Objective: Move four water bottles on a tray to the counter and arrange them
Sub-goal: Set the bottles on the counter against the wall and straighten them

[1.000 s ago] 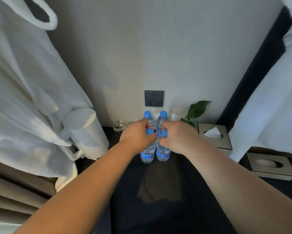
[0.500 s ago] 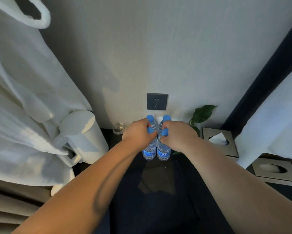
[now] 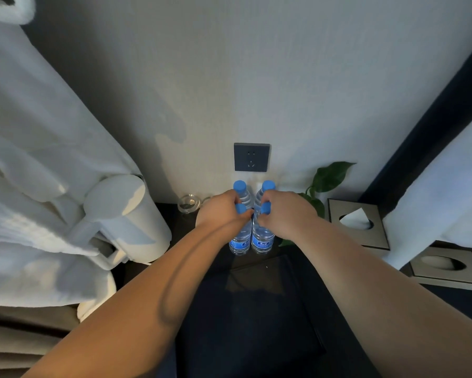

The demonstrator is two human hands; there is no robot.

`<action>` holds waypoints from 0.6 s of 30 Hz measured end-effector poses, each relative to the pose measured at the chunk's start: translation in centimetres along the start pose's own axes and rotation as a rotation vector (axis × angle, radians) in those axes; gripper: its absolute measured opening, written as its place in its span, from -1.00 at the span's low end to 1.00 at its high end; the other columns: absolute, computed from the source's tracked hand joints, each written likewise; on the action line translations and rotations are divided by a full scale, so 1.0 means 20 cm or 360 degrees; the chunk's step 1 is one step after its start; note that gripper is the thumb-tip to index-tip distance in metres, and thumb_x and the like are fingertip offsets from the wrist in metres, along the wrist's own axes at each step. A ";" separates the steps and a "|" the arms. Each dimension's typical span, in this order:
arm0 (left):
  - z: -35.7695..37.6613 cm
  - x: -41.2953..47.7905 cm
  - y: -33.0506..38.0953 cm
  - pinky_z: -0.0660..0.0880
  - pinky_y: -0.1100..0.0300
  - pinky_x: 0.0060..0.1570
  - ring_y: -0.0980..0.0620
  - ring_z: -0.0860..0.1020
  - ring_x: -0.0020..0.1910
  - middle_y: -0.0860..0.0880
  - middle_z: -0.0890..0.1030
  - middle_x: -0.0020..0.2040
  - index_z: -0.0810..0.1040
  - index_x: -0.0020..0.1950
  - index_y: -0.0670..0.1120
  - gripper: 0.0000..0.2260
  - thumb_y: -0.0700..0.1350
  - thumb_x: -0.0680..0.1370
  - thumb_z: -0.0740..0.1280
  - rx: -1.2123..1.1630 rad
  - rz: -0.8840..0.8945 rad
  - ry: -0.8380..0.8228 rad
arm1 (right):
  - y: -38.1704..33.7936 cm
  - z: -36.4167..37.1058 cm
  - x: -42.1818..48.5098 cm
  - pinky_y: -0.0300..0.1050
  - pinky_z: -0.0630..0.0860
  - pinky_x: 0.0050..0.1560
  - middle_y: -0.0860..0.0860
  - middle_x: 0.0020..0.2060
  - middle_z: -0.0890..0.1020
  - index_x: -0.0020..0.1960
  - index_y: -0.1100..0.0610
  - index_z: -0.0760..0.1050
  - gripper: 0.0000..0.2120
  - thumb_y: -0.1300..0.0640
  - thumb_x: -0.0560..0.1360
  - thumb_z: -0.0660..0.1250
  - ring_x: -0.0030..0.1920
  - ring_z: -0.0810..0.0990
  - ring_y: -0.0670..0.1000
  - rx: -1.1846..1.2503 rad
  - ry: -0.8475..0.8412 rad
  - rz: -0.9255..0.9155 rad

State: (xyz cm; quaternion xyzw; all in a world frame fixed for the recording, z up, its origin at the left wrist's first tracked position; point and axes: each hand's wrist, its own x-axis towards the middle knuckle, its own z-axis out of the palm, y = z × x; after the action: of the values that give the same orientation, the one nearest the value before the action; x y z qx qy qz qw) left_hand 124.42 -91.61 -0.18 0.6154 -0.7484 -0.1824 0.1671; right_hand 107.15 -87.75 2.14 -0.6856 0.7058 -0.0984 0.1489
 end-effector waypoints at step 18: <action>-0.07 0.06 0.00 0.29 0.21 -0.46 0.11 0.52 -0.37 0.11 0.53 -0.37 0.44 -0.17 0.11 -0.63 0.40 0.47 0.17 0.0112 -0.0039 0.0101 | 0.04 -0.05 0.03 -0.08 0.45 -0.26 -0.02 -0.09 0.66 0.15 0.00 0.53 -0.61 -0.28 0.65 0.17 -0.12 0.61 0.02 0.0017 0.0036 0.0112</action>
State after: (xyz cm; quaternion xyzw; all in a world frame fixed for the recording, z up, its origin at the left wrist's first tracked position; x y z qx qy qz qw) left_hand 124.81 -92.94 1.11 0.6354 -0.7411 -0.1385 0.1667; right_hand 106.05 -88.40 2.84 -0.6584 0.7305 -0.1045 0.1481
